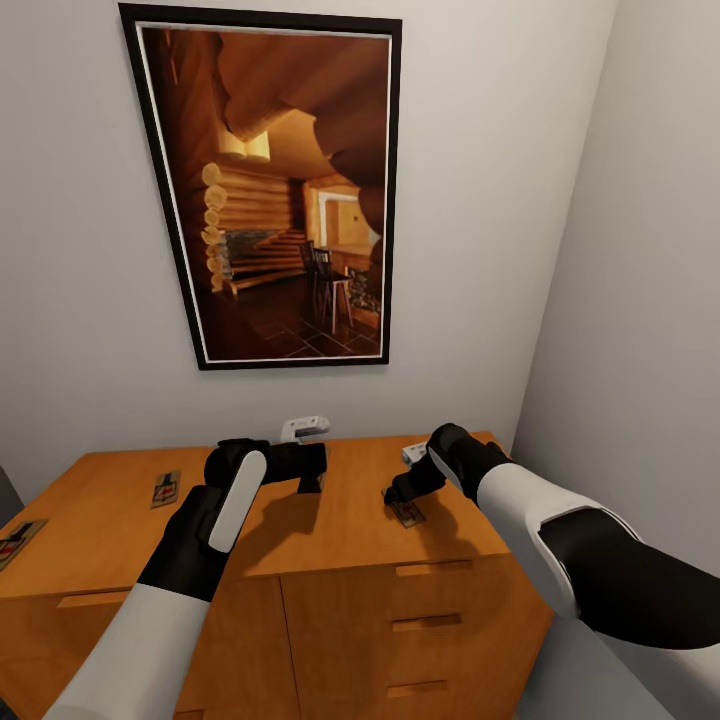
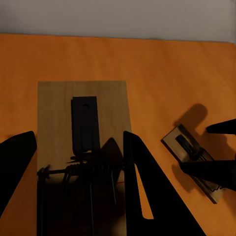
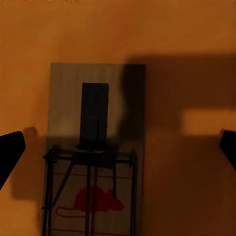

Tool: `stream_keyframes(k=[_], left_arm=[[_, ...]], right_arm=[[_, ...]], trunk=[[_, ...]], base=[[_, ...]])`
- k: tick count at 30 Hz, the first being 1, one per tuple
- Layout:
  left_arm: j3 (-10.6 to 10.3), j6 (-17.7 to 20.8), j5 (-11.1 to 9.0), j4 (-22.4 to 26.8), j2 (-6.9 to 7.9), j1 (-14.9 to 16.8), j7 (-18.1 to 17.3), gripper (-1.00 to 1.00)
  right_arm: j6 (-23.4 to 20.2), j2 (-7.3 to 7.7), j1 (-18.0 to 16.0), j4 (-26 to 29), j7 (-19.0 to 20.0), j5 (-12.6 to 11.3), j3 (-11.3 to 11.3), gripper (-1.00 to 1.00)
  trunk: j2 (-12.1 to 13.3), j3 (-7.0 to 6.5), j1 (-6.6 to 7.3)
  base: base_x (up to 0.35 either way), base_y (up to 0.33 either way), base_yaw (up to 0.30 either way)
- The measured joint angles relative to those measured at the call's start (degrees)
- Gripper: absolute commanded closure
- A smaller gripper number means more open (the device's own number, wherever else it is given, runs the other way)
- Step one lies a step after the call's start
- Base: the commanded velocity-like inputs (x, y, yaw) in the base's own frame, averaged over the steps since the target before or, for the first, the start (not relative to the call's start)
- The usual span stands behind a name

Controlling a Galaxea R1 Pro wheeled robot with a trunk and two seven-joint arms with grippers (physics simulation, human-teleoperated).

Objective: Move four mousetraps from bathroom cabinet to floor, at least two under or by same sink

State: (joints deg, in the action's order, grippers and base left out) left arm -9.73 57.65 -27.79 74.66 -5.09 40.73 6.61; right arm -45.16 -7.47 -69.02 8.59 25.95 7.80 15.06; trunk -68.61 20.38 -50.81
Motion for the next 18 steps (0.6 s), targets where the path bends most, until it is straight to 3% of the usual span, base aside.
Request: stream_keyframes(k=[6,7,18], left_arm=[[0.0,0.0,0.0,0.0,0.00,0.0,0.0,1.00],[0.0,0.0,0.0,0.0,0.00,0.0,0.0,1.00],[0.0,0.0,0.0,0.0,0.00,0.0,0.0,1.00]], right_arm=[[0.0,0.00,0.0,0.0,0.0,0.0,0.0,-1.00],[0.0,0.00,0.0,0.0,0.0,0.0,0.0,1.00],[0.0,0.00,0.0,0.1,0.0,-0.5,-0.4,1.00]], trunk=[[0.0,0.00,0.00],[0.0,0.00,0.00],[0.0,0.00,0.00]], base=[[0.000,0.000,0.000],[0.000,0.000,0.000],[0.000,0.000,0.000]])
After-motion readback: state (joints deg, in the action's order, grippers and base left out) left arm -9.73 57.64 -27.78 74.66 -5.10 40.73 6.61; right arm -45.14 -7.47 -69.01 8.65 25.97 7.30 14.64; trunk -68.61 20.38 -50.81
